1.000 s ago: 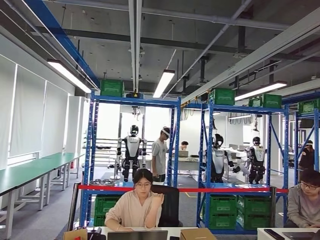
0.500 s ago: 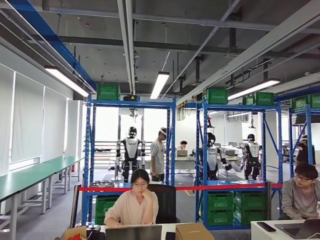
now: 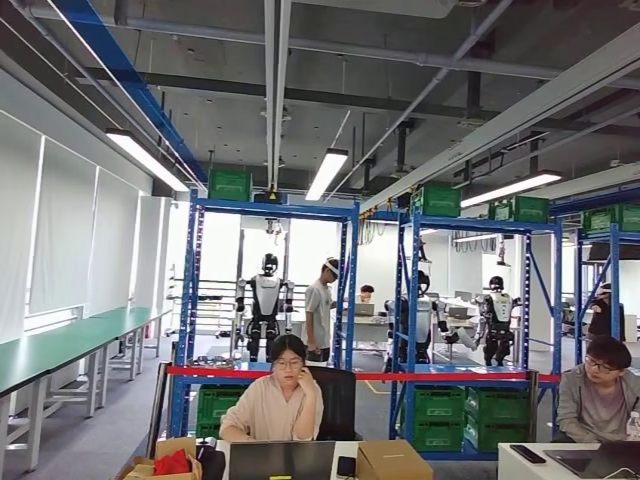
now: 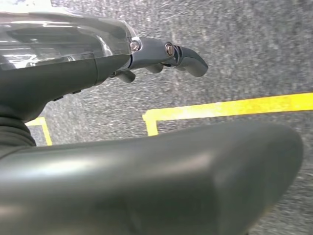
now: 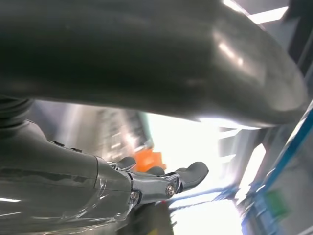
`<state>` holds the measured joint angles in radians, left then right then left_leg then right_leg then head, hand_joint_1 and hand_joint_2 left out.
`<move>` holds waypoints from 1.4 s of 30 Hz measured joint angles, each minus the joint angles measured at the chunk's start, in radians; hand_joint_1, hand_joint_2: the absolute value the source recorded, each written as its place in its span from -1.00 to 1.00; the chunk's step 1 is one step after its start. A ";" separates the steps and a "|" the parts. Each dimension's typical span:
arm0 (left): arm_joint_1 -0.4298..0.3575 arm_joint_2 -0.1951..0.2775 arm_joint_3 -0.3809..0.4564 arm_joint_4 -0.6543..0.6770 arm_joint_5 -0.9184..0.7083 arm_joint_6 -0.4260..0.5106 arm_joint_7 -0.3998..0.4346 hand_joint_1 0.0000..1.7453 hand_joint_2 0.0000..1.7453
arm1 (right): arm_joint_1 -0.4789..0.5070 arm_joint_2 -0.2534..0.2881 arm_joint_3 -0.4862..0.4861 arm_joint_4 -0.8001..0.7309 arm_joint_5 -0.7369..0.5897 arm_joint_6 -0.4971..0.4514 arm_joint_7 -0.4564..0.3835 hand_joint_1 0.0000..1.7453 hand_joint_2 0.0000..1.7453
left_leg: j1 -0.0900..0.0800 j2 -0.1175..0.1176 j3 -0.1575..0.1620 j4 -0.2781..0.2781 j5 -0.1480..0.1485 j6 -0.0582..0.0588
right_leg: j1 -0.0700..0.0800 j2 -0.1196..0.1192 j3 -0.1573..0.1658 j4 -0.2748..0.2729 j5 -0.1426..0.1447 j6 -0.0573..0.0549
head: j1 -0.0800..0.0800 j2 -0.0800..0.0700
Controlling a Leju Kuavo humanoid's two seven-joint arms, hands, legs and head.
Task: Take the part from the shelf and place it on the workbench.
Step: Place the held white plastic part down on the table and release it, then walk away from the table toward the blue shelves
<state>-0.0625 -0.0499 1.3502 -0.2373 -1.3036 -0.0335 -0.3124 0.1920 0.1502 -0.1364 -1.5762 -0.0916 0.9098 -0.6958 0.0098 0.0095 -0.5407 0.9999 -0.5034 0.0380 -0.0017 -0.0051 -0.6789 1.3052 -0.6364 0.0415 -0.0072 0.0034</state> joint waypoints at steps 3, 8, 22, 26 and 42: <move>0.000 -0.002 0.010 0.000 -0.004 0.001 -0.003 -1.00 -1.00 | -0.005 -0.003 -0.029 0.105 0.076 -0.077 0.000 -1.00 -1.00 | -0.009 0.000 -0.035 0.001 0.029 0.000 | 0.006 0.003 0.129 -0.138 0.073 -0.021 | 0.000 0.000; -0.002 -0.006 0.016 0.000 -0.010 0.000 -0.009 -1.00 -1.00 | -0.113 -0.055 -0.036 0.490 0.185 -0.359 0.010 -1.00 -1.00 | -0.006 0.003 -0.058 -0.001 0.071 -0.021 | 0.026 0.005 0.280 -0.389 0.081 -0.055 | 0.001 0.001; -0.009 -0.007 0.015 0.000 -0.041 -0.010 -0.009 -1.00 -1.00 | -0.207 -0.118 -0.150 1.290 0.192 -0.775 0.475 -1.00 -1.00 | 0.000 -0.005 0.114 -0.010 -0.095 -0.034 | 0.022 -0.007 0.056 -0.281 0.187 -0.046 | 0.002 0.000; -0.008 -0.009 0.015 0.000 -0.048 -0.011 -0.009 -1.00 -1.00 | -0.205 -0.124 -0.183 1.334 0.180 -0.826 0.567 -1.00 -1.00 | 0.002 -0.004 0.078 -0.015 -0.061 -0.002 | 0.015 -0.001 0.033 -0.238 0.132 -0.020 | 0.001 0.000; -0.009 -0.009 0.015 0.000 -0.042 -0.011 -0.015 -1.00 -1.00 | -0.226 -0.123 -0.267 1.365 0.181 -0.866 0.599 -1.00 -1.00 | 0.004 -0.013 -0.093 0.064 -0.025 -0.040 | 0.009 0.003 0.261 -0.392 0.105 -0.064 | 0.000 0.000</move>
<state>-0.0714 -0.0588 1.3651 -0.2373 -1.3459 -0.0440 -0.3278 -0.0344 0.0267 -0.4035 -0.2112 0.0893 0.0435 -0.0972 0.0134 -0.0030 -0.6339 1.0641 -0.5283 -0.0016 0.0076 -0.0022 -0.4177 0.9133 -0.5316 -0.0226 -0.0069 0.0037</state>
